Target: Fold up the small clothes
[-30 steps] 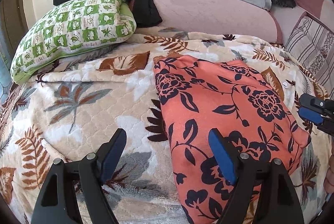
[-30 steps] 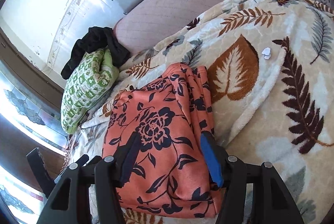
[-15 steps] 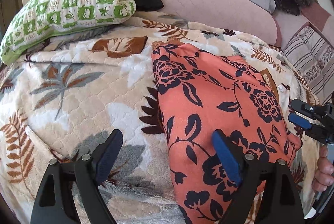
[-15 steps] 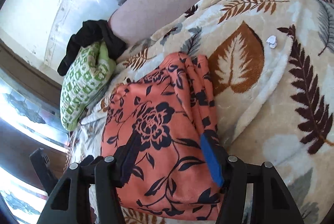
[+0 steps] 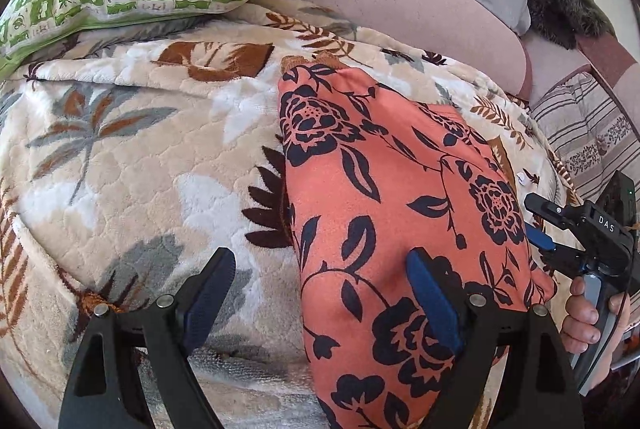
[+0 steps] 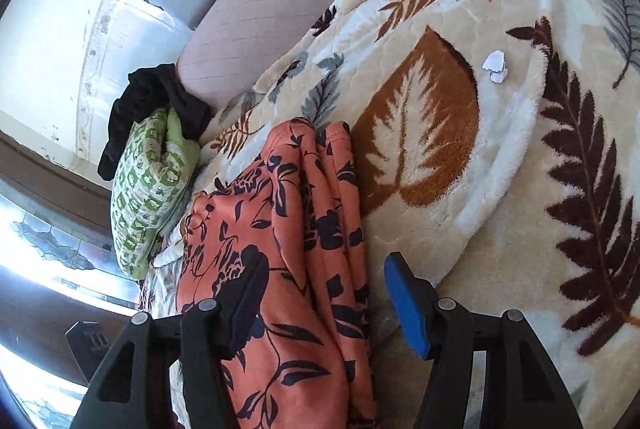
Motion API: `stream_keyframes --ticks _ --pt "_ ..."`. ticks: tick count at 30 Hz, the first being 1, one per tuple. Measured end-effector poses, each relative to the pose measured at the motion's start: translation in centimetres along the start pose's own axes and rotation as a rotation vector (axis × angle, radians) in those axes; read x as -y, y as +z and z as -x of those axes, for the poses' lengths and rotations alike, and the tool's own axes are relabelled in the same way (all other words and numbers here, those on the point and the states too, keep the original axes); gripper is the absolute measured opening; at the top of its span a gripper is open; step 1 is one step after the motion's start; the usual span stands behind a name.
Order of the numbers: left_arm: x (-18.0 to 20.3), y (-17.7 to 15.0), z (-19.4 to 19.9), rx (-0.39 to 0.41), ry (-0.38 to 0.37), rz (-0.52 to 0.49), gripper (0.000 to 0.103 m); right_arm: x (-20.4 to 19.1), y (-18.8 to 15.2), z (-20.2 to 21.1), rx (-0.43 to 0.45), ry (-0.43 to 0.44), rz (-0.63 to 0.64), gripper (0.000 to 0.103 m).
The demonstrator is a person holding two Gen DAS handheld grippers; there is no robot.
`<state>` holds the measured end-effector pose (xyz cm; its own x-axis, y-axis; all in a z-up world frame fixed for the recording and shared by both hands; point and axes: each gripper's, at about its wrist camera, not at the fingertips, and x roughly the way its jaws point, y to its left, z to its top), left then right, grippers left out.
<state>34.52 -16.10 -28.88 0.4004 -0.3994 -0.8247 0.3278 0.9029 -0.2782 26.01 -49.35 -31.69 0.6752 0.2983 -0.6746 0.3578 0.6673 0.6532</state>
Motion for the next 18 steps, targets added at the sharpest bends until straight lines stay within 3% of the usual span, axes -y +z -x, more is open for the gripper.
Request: stream_keyframes --ticks 6,12,18 --pt "0.5 0.1 0.1 0.015 0.031 -0.032 0.088 0.0 -0.3 -0.4 0.009 -0.005 0.009 0.064" --pt "1.0 0.1 0.5 0.035 0.061 -0.054 0.088 -4.0 -0.8 2.3 0.104 0.026 0.155 0.064" --pt "1.2 0.1 1.4 0.062 0.076 -0.066 0.088 -7.2 -2.5 2.0 0.054 0.029 0.253 0.064"
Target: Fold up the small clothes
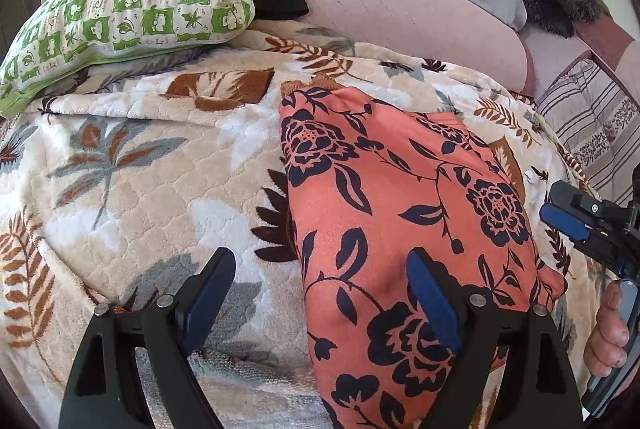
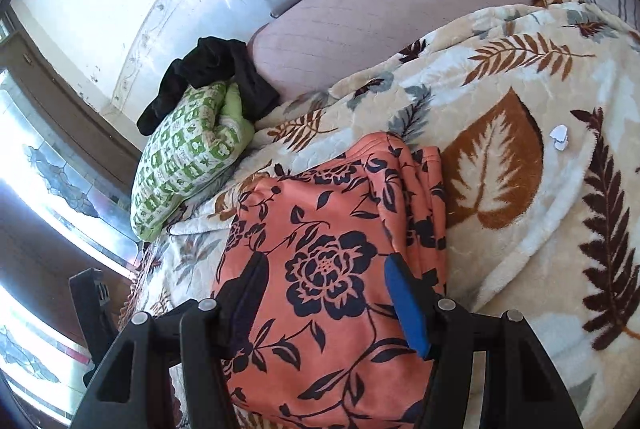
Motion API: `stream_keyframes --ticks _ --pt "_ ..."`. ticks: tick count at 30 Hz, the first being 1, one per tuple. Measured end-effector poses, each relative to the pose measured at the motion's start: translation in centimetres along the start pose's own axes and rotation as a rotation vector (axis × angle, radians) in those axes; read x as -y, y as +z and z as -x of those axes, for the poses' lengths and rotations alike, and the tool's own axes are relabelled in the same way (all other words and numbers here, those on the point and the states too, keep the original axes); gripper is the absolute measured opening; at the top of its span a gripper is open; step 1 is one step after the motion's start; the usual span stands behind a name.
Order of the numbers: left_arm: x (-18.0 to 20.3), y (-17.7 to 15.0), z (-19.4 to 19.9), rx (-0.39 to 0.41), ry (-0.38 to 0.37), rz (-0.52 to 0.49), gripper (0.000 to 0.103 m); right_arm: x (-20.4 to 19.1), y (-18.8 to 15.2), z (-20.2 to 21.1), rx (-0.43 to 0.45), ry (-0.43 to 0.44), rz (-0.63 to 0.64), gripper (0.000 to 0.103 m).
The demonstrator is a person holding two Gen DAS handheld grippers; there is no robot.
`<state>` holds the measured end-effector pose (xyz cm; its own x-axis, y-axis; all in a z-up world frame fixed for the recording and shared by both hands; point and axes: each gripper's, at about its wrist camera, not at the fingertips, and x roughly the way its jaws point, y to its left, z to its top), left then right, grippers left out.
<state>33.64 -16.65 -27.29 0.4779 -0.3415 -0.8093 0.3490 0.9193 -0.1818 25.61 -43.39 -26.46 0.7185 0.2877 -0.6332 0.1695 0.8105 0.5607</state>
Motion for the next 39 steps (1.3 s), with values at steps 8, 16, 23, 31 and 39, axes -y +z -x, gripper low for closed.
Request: stream_keyframes --ticks 8,16,23,31,39 --pt "0.2 -0.1 0.3 0.006 0.017 -0.027 0.088 0.4 -1.3 -3.2 -0.144 -0.067 -0.042 0.064" --pt "-0.2 0.0 -0.1 -0.004 0.02 0.0 0.088 2.6 0.2 -0.4 -0.038 -0.043 -0.13 0.064" --pt "0.1 -0.2 -0.8 -0.023 0.005 -0.009 0.088 6.3 0.4 -1.1 -0.06 -0.041 -0.233 0.067" --pt "0.2 -0.2 -1.2 -0.029 -0.009 -0.004 0.088 8.1 -0.2 -2.6 -0.098 -0.005 -0.275 0.07" --pt "0.7 -0.2 -1.8 -0.044 -0.052 -0.012 0.088 8.7 -0.7 -3.3 -0.113 0.048 -0.293 0.074"
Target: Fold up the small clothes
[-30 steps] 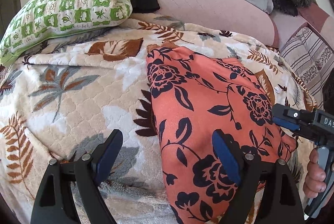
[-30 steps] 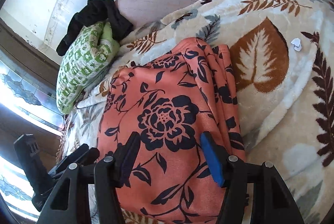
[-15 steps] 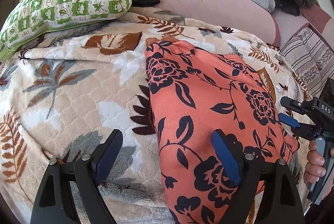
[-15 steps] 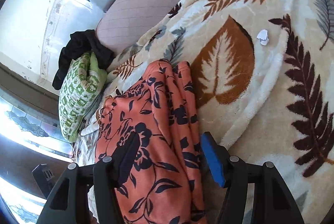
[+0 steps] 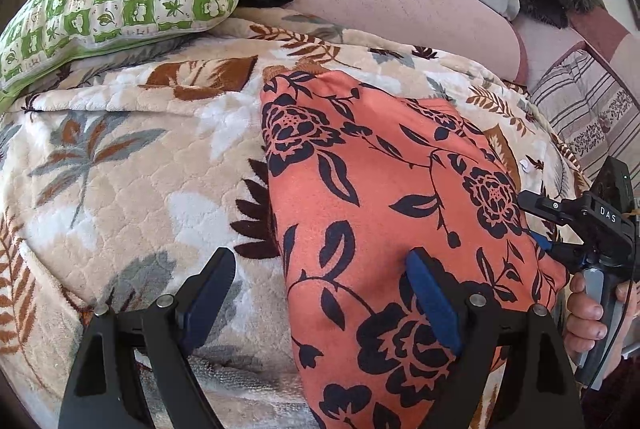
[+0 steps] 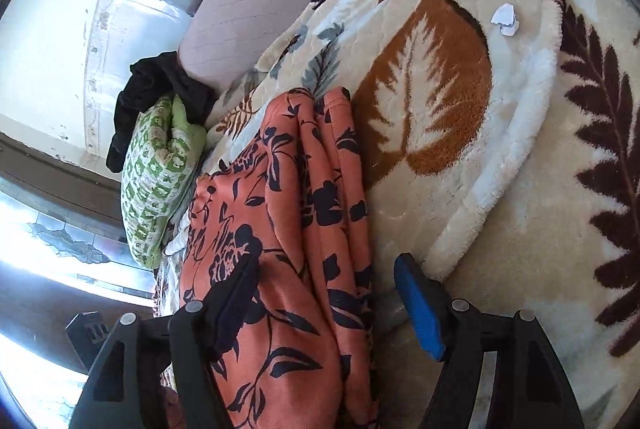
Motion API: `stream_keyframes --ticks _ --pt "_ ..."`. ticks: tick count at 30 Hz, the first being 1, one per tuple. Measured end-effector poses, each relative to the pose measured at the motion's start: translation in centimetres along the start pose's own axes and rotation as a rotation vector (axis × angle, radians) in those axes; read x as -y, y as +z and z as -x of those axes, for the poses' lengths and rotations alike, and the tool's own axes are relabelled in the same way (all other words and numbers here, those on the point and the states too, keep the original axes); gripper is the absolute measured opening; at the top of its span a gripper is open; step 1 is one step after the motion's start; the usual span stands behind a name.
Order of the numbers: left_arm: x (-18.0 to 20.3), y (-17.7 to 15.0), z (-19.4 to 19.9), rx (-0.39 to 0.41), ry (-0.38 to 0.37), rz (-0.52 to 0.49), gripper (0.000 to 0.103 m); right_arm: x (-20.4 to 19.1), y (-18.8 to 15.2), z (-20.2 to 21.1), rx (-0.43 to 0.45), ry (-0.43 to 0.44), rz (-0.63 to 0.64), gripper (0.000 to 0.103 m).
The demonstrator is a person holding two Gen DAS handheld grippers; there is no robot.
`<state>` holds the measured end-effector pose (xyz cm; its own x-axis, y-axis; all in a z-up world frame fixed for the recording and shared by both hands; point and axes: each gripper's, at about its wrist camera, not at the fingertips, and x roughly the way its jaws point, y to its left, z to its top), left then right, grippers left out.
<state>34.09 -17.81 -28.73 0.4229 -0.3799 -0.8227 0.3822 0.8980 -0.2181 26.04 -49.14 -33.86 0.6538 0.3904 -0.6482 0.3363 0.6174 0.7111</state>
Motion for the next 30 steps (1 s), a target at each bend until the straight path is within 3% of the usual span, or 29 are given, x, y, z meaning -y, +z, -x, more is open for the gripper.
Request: stream_keyframes --ticks 6,12,30 --pt "-0.3 -0.3 -1.5 -0.096 -0.186 0.078 0.088 0.2 -0.1 0.0 -0.013 0.041 -0.004 0.075" --pt "-0.1 -0.5 -2.0 -0.113 -0.192 0.102 0.089 0.4 -0.2 0.0 -0.024 0.064 -0.007 0.075" --pt "1.5 -0.3 -1.5 -0.07 -0.086 0.031 0.09 -1.8 -1.5 -1.8 -0.062 0.088 0.057 0.078"
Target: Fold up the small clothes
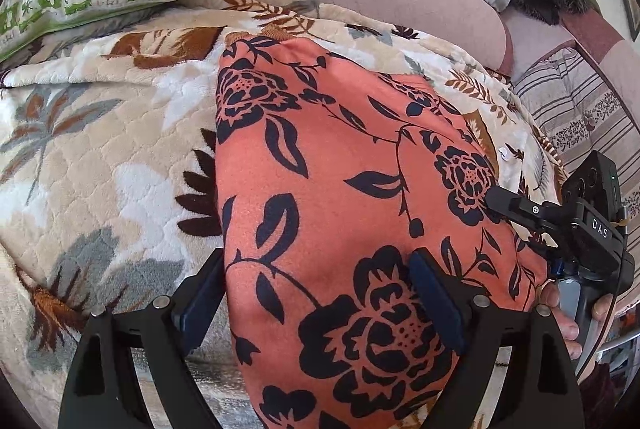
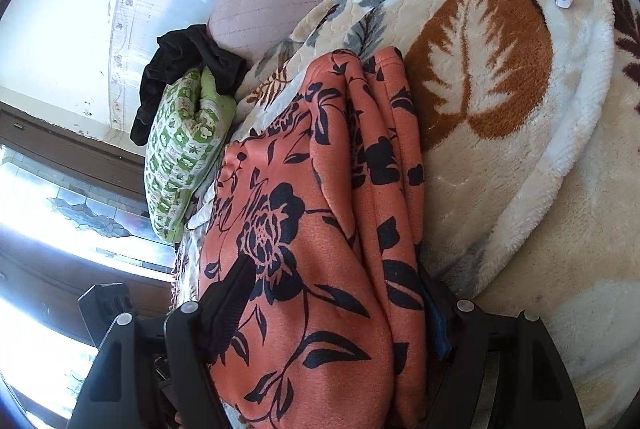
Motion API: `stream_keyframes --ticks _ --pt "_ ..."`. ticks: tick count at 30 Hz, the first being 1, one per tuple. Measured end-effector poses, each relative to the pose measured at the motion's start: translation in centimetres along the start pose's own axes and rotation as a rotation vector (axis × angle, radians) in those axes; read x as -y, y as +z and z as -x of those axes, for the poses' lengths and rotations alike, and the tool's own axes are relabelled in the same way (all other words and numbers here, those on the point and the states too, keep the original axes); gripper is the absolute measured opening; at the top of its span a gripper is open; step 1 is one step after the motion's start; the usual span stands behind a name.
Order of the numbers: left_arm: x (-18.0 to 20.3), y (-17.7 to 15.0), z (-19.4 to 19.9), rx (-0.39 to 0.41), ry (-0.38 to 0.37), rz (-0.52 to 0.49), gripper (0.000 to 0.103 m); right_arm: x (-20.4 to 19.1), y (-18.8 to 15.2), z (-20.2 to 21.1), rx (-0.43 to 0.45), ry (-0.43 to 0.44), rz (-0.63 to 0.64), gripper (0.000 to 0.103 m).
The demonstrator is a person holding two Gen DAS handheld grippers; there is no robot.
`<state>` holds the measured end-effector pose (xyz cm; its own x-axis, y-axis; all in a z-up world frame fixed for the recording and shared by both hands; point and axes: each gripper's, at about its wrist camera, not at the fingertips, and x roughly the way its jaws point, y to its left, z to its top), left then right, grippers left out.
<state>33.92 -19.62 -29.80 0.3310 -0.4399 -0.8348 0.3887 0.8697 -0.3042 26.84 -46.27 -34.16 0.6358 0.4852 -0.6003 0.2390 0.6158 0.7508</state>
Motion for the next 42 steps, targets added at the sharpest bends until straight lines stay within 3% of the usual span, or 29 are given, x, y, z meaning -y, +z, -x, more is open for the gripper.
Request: stream_keyframes --ticks 19,27,32,42 --pt "0.1 0.0 -0.4 0.001 0.002 0.001 0.091 -1.1 -0.4 -1.2 -0.012 -0.044 0.063 0.078" --pt "-0.6 -0.3 -1.3 -0.029 -0.036 0.043 0.092 -0.8 0.0 -1.7 -0.075 -0.038 0.066 0.078" --pt "-0.4 -0.5 -1.5 -0.043 -0.042 0.018 0.096 -0.5 0.3 -1.8 -0.115 -0.025 0.097 0.078" --pt "-0.9 -0.4 -1.8 -0.104 -0.097 0.002 0.099 -0.2 -0.1 -1.0 -0.063 -0.005 0.084 0.076"
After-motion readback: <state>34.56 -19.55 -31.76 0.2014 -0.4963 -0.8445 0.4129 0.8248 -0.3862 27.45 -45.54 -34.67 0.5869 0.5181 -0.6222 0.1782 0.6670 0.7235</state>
